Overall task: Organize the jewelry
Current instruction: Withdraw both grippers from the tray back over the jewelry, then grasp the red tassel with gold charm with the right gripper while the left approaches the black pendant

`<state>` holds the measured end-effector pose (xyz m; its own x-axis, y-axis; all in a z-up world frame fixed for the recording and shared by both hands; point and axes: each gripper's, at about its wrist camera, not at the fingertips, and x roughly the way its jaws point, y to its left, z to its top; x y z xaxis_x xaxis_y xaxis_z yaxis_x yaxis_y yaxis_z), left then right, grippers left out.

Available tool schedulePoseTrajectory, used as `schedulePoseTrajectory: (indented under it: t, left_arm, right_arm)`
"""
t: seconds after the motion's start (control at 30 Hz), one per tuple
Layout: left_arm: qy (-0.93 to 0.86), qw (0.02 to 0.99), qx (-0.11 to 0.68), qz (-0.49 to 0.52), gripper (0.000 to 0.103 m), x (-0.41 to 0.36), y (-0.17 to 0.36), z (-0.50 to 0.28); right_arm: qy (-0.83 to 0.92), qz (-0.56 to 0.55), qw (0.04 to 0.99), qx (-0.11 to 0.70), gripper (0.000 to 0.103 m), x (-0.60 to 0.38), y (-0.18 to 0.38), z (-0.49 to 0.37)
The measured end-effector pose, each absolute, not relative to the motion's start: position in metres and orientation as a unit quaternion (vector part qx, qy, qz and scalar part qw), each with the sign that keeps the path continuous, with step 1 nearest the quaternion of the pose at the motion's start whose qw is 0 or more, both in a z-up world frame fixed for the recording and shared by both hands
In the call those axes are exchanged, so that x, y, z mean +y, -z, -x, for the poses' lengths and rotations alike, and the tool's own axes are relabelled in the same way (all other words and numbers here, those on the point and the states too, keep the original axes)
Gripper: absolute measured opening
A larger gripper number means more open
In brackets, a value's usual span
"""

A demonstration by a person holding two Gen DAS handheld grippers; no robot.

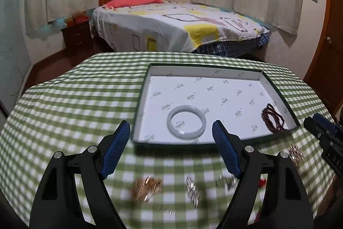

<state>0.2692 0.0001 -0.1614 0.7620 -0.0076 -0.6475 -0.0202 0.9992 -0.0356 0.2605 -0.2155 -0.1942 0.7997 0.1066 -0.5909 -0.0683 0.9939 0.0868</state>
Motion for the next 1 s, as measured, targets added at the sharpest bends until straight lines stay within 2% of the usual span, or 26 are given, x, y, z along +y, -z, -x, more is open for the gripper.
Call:
schedulePoseTrajectory:
  t: [0.27, 0.57, 0.9, 1.0]
  left_arm:
    - [-0.030, 0.935, 0.352, 0.029, 0.077, 0.024, 0.154, -0.203]
    - [-0.073, 0.923, 0.375, 0.044, 0.077, 0.069, 0.164, -0.149]
    - [-0.098, 0.912, 0.392, 0.069, 0.077, 0.097, 0.177, -0.134]
    - [-0.094, 0.912, 0.394, 0.064, 0.077, 0.092, 0.179, -0.135]
  right_arm:
    - [-0.070, -0.018, 0.944, 0.322, 0.040, -0.191, 0.202, -0.211]
    - [-0.095, -0.014, 0.927, 0.362, 0.040, -0.160, 0.239, -0.185]
    - [-0.097, -0.010, 0.911, 0.400, 0.039, -0.145, 0.270, -0.182]
    - [-0.104, -0.009, 0.910, 0.401, 0.030, -0.145, 0.271, -0.181]
